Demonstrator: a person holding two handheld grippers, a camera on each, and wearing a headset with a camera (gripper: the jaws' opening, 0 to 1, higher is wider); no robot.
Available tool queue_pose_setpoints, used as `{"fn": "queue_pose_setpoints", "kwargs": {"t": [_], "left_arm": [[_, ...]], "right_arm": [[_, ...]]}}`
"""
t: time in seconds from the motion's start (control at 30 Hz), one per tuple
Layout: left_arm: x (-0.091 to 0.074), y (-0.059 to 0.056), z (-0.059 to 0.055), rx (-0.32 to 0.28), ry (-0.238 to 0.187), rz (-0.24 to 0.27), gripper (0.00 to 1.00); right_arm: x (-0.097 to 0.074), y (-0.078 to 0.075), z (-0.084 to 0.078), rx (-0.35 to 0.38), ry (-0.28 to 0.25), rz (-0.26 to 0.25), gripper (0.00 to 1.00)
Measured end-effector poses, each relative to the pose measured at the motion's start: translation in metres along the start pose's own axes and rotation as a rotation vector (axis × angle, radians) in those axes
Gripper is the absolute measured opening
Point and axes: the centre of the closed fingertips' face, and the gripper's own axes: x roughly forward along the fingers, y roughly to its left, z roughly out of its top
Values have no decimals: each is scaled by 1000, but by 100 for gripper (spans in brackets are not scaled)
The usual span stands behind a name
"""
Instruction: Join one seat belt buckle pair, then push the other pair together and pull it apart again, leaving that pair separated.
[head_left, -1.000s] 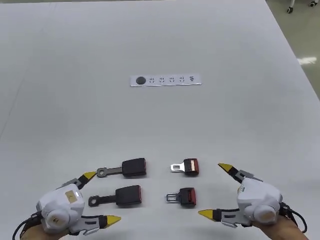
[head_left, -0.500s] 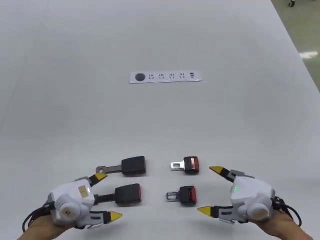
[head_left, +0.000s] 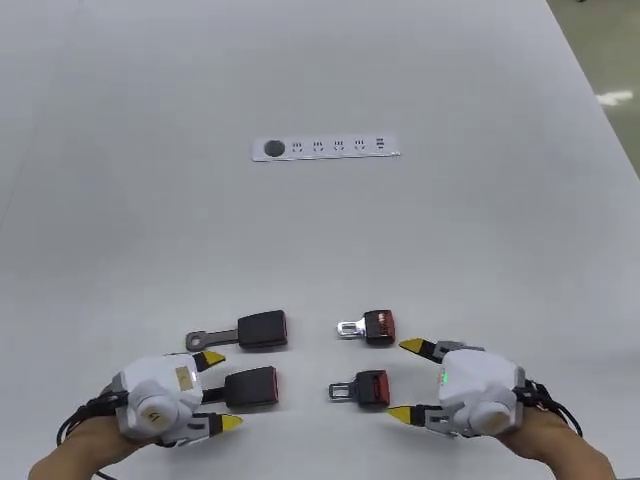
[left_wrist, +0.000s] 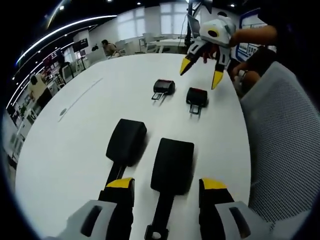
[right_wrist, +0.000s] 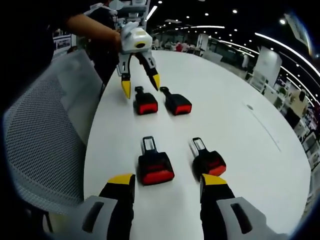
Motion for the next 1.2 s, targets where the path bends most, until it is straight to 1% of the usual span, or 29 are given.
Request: {"fn": "queue_pose_setpoints", "kwargs": {"t": [0.1,0.2,0.33,0.37,0.57,0.67,0.73,0.87,1.2], "left_arm": [[3,0,1,18,10,-15,48],[5,0,3,32,19,-25,44],[9,0,0,77,42,-43,42],[9,0,-1,81,49,-47,42],[13,-4,-4,88,69,-90,40],[14,-5,-5,95,77,-102,39],[14,-4,-6,108,84,-99,36],[15,-7,-7,117,90,-116,33],[16,-6,-9,137,100,-133,33]], "right_arm": [[6,4,-2,-17,18,32,48],[11,7,-3,-23,21,50,45],[17,8,-4,-35,38,68,37],[18,10,-5,-41,41,80,37],[23,15,-8,-55,57,114,34],[24,16,-8,-65,60,123,32],[25,17,-8,-69,62,128,31],[26,17,-8,-70,65,127,31],[25,17,-8,-41,63,125,31]]}}
